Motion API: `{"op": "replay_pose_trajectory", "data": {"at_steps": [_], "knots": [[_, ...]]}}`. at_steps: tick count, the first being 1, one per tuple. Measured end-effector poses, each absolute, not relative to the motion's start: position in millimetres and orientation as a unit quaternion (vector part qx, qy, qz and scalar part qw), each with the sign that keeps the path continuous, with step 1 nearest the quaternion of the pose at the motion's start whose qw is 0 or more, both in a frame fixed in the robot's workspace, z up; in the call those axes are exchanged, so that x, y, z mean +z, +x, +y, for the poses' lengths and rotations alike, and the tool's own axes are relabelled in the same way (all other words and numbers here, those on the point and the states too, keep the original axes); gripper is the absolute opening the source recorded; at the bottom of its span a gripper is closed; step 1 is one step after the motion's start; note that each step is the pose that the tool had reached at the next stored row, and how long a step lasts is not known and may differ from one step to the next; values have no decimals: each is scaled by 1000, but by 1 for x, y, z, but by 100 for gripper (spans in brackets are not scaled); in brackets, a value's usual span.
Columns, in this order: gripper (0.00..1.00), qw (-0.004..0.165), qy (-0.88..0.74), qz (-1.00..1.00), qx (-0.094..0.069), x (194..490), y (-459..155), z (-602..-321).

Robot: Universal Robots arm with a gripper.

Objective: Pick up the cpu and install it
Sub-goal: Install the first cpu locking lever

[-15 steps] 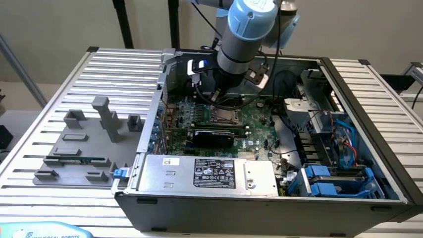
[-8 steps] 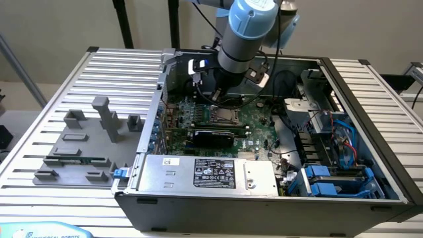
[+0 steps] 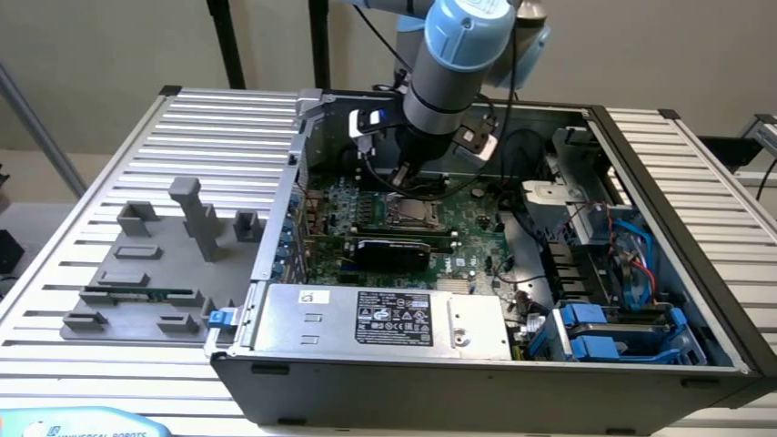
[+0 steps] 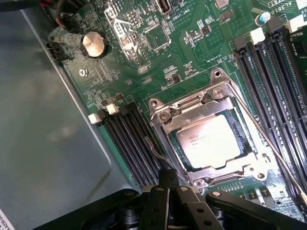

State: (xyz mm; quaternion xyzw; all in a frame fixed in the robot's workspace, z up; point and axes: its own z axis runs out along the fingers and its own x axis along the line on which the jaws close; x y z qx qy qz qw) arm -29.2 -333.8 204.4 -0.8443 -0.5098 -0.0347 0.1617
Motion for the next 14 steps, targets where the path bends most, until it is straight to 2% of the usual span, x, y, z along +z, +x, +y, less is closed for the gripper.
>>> {"op": "replay_pose_trajectory", "data": {"at_steps": [14], "knots": [[11, 158, -843, -514, -31, 202, -25, -333]]}}
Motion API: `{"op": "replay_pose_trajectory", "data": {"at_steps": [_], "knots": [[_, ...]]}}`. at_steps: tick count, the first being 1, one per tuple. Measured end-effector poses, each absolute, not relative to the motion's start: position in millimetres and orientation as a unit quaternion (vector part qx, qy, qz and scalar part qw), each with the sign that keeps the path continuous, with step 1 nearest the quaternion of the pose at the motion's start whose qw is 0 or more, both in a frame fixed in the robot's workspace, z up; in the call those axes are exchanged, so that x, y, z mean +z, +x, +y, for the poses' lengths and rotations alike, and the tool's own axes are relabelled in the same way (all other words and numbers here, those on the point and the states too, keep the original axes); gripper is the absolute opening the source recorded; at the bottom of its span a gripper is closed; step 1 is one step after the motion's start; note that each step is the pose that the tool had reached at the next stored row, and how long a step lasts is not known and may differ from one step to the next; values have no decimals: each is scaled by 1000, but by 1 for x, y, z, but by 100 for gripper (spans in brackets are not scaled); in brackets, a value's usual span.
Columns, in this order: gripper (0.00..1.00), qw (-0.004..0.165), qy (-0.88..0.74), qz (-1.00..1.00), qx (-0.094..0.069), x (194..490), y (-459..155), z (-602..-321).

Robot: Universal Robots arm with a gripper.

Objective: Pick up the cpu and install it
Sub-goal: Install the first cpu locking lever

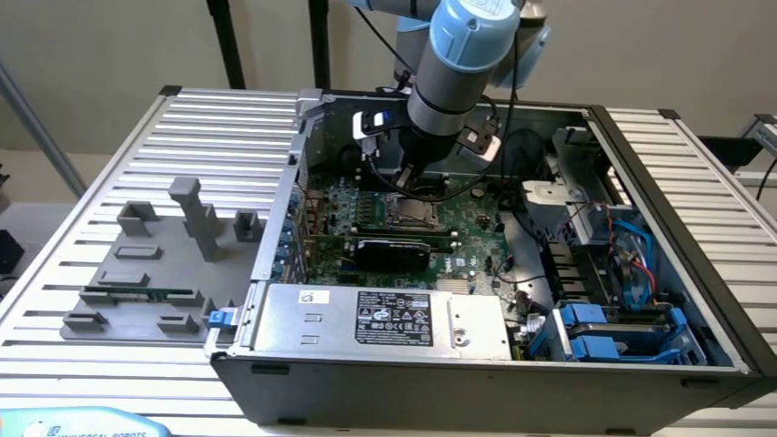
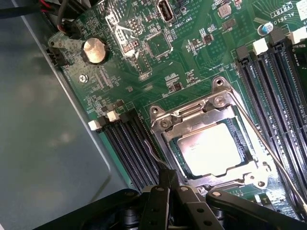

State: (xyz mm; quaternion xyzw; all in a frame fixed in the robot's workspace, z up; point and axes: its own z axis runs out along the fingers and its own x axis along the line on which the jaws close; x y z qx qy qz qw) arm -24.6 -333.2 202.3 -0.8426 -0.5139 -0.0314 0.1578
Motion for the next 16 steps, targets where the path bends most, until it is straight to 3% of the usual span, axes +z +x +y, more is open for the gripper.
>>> {"op": "replay_pose_trajectory", "data": {"at_steps": [16], "knots": [[11, 158, -843, -514, -31, 202, -24, -330]]}}
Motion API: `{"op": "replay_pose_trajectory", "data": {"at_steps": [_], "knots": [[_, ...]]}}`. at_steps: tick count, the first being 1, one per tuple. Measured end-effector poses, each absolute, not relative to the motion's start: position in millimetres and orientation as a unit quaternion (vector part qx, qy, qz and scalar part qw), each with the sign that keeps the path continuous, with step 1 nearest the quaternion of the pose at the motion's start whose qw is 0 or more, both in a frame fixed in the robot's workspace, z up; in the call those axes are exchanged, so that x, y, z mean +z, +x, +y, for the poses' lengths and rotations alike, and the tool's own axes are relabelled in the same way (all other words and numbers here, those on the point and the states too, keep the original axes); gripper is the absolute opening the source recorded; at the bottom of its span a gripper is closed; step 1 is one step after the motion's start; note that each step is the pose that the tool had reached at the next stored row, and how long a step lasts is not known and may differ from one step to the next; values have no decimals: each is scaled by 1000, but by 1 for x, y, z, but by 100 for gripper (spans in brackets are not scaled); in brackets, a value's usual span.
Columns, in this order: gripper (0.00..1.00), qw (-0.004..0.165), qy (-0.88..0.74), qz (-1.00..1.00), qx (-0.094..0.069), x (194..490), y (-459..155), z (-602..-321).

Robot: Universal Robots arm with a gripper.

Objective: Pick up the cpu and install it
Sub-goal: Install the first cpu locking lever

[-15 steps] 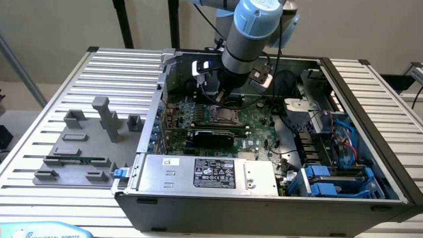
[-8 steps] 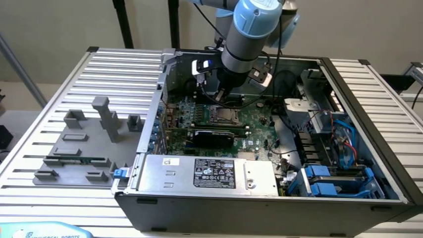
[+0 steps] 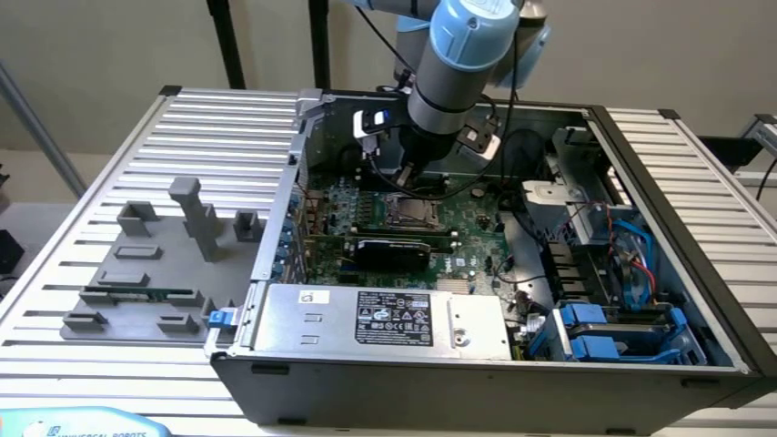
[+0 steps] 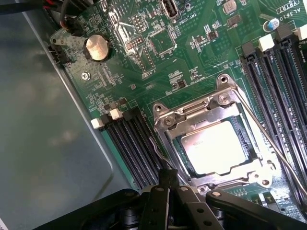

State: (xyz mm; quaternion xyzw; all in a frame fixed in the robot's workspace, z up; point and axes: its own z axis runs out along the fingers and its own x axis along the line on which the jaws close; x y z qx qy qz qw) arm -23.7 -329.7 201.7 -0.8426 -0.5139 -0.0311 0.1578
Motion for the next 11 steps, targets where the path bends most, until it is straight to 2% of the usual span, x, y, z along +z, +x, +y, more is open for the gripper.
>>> {"op": "replay_pose_trajectory", "data": {"at_steps": [11], "knots": [[11, 157, -843, -514, -31, 198, -19, -330]]}}
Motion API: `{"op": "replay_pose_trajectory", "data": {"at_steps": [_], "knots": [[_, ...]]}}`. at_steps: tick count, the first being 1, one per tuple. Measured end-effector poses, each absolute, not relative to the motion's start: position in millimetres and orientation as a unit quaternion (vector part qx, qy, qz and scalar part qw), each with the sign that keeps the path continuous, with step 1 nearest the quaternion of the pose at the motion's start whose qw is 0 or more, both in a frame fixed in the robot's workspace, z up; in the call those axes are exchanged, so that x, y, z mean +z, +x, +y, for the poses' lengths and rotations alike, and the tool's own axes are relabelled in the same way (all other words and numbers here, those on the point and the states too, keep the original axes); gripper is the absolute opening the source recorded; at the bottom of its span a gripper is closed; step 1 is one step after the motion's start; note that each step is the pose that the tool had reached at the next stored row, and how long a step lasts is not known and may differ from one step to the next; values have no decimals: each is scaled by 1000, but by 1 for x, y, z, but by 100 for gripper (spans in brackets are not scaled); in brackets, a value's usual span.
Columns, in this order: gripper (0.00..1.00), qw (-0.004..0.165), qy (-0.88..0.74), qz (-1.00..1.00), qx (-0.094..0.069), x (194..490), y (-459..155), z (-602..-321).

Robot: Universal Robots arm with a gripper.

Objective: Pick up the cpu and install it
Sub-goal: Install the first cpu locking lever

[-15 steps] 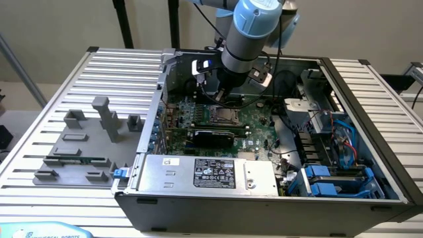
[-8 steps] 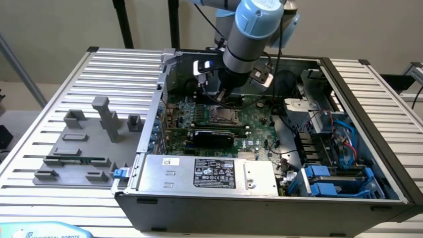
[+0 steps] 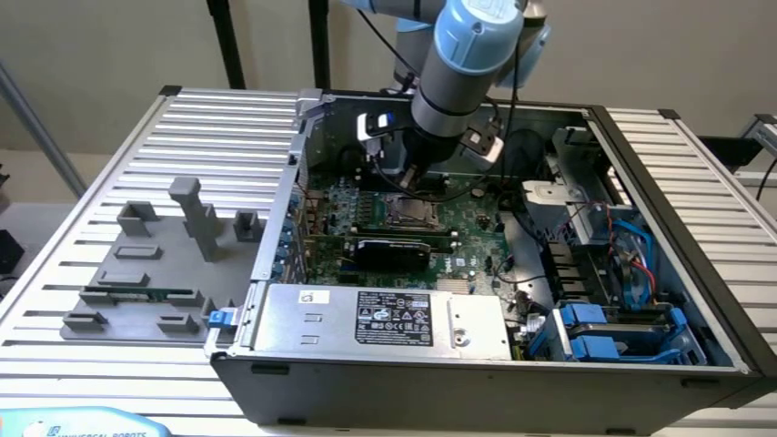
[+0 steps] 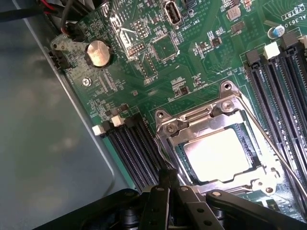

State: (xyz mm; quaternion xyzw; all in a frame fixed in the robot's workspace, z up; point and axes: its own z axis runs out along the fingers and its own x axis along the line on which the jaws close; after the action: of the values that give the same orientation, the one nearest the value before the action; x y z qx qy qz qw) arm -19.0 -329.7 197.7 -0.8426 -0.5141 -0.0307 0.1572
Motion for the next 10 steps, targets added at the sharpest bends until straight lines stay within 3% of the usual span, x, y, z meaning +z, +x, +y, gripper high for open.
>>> {"op": "replay_pose_trajectory", "data": {"at_steps": [10], "knots": [[11, 155, -843, -515, -29, 195, -15, -330]]}}
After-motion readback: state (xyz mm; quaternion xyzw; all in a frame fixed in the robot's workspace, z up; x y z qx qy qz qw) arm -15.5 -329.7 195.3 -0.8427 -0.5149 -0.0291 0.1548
